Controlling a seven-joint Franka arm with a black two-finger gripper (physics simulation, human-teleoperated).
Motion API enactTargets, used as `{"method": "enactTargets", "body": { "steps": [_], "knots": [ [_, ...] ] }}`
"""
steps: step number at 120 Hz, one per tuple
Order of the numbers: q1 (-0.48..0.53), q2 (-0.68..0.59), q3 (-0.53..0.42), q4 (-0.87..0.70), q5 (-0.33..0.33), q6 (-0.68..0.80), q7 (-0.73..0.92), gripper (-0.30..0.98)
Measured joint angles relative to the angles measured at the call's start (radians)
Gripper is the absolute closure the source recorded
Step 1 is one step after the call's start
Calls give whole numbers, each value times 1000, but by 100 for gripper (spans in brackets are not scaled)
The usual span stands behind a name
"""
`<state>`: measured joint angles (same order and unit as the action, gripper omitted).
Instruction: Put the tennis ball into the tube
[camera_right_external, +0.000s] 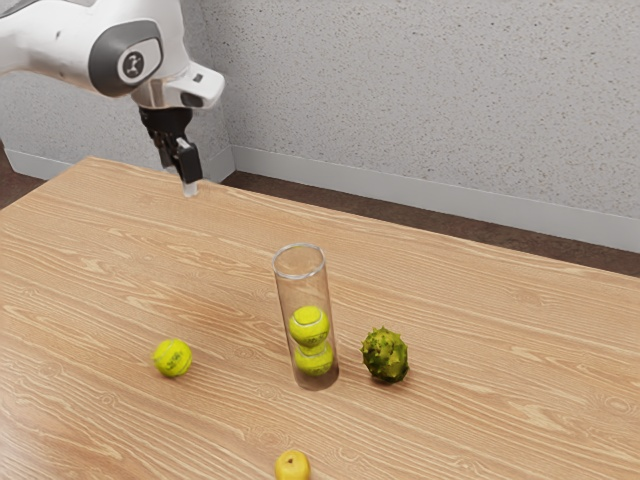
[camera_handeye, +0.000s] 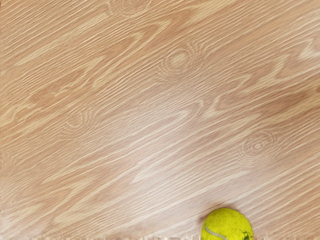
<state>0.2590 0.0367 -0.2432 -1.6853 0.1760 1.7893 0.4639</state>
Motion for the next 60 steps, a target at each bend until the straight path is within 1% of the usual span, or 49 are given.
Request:
{"method": "enactTargets", "body": {
  "steps": [10,24,34,49,60],
  "knots": [
    [-16,-12,31,-28,0,-17,8,1],
    [0,-74,37,-182,-35,-28,7,0],
    [-3,-82,38,-274,-57,-28,5,0],
    [-26,-28,39,-363,-73,54,-7,0],
    [-34,-13,38,-424,-89,123,-19,0]
  ]
}}
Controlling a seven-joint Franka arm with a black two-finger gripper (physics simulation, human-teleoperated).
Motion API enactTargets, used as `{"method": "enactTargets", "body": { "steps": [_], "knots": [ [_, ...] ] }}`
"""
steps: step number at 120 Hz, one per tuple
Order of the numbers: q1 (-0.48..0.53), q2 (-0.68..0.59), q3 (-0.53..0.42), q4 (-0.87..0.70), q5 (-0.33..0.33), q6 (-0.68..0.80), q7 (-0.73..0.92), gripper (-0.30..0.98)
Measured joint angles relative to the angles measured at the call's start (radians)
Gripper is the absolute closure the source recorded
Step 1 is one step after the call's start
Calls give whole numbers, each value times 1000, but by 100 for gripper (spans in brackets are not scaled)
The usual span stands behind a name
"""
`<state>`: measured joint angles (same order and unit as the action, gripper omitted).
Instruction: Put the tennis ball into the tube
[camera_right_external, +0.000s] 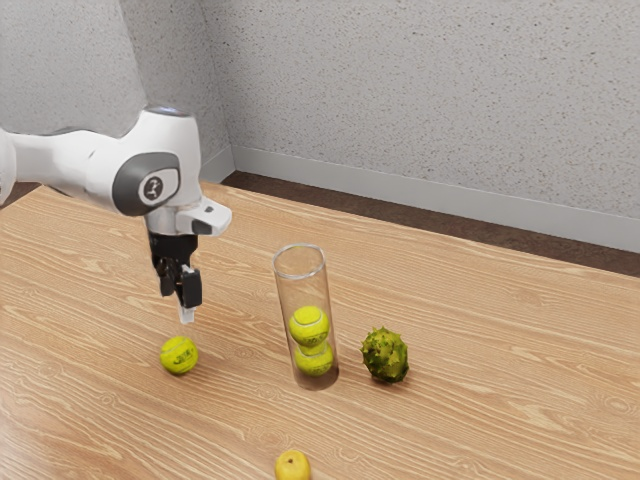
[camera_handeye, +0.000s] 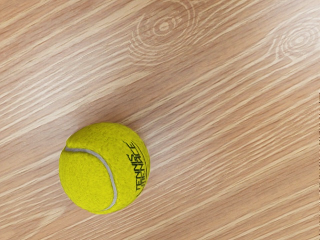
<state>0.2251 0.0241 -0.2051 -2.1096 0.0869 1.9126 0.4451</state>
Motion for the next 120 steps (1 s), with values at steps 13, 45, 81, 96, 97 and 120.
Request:
{"method": "enactTargets", "body": {
  "steps": [13,45,81,96,97,120],
  "knots": [
    [21,17,-1,-74,-48,79,-12,0],
    [145,119,-3,-109,-84,248,-32,0],
    [148,216,-3,-108,-31,364,-47,0],
    [149,213,-4,-121,-29,387,-51,2],
    [149,211,-4,-123,-29,388,-52,3],
    [150,207,-6,-136,-35,398,-58,17]
  ]
}}
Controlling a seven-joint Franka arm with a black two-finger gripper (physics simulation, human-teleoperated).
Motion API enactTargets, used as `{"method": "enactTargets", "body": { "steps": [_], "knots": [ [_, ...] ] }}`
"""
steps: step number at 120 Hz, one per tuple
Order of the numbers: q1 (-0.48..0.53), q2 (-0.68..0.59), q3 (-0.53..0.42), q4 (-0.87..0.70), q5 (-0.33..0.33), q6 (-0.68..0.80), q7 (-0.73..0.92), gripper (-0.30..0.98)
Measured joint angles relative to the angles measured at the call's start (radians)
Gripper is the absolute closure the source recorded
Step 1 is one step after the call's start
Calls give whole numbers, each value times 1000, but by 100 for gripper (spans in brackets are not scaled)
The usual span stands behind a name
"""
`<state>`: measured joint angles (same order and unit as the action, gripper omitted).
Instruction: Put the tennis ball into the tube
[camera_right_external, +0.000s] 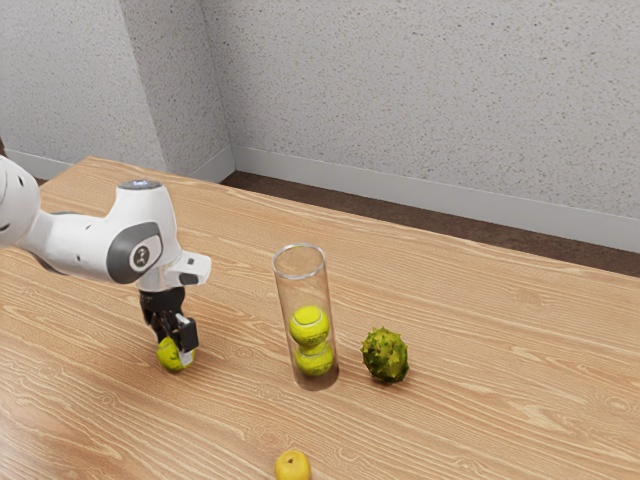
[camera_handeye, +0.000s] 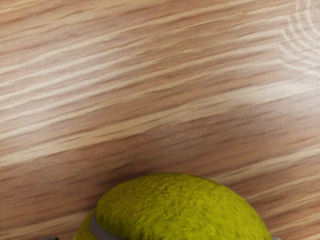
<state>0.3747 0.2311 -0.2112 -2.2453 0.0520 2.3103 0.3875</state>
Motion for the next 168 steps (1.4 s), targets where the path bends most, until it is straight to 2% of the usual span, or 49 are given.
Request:
{"method": "enactTargets", "body": {
  "steps": [28,52,73,96,115,148,168],
  "knots": [
    [0,-8,-13,1,-5,7,-5,27],
    [1,-148,-51,1,-5,6,-12,34],
    [-4,-294,-100,26,-36,3,-22,39],
    [-117,-335,-117,134,-50,3,-34,41],
    [-167,-345,-129,196,-52,4,-42,42],
    [-248,-362,-141,209,-54,4,-52,39],
    [-257,-364,-146,209,-64,1,-46,20]
  ]
}}
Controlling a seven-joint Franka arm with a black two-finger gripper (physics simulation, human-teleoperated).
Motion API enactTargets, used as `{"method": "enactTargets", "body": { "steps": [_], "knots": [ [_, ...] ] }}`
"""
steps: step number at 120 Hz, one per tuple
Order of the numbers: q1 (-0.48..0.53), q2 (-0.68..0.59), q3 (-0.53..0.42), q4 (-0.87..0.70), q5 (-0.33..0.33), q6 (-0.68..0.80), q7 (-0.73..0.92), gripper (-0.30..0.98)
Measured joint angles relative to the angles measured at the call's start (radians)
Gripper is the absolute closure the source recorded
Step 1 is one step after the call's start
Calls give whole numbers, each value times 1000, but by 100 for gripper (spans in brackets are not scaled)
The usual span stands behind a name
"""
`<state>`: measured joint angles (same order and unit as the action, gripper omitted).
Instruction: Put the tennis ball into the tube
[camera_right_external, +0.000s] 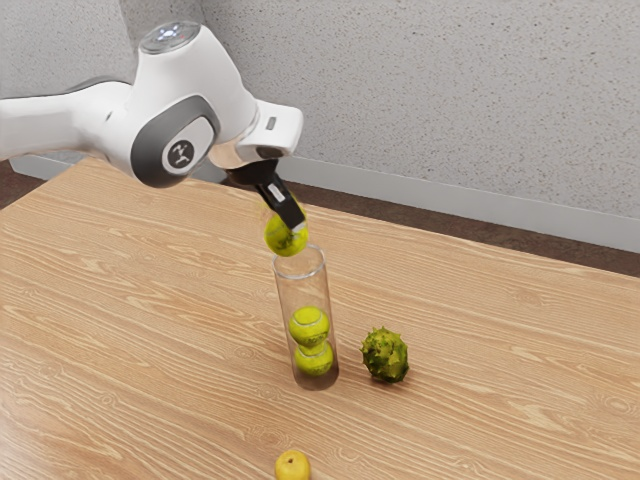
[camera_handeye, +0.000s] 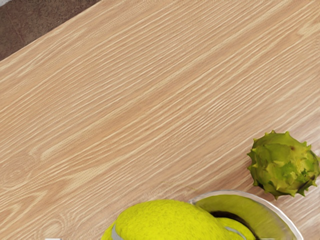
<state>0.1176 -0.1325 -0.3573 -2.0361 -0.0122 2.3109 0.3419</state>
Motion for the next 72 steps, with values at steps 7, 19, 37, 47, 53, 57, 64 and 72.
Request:
{"method": "enactTargets", "body": {
  "steps": [7,19,37,47,53,57,64,72],
  "knots": [
    [-1,-1,-4,1,-2,-1,3,15],
    [-10,-2,-9,3,-3,-4,8,9],
    [-4,8,-4,136,-4,-148,15,5],
    [26,20,5,205,2,-275,13,3],
    [61,34,6,240,15,-348,9,3],
    [81,49,5,263,37,-391,6,2],
    [96,96,4,316,72,-451,5,2],
    [105,149,5,374,97,-501,17,1]
  ]
}}
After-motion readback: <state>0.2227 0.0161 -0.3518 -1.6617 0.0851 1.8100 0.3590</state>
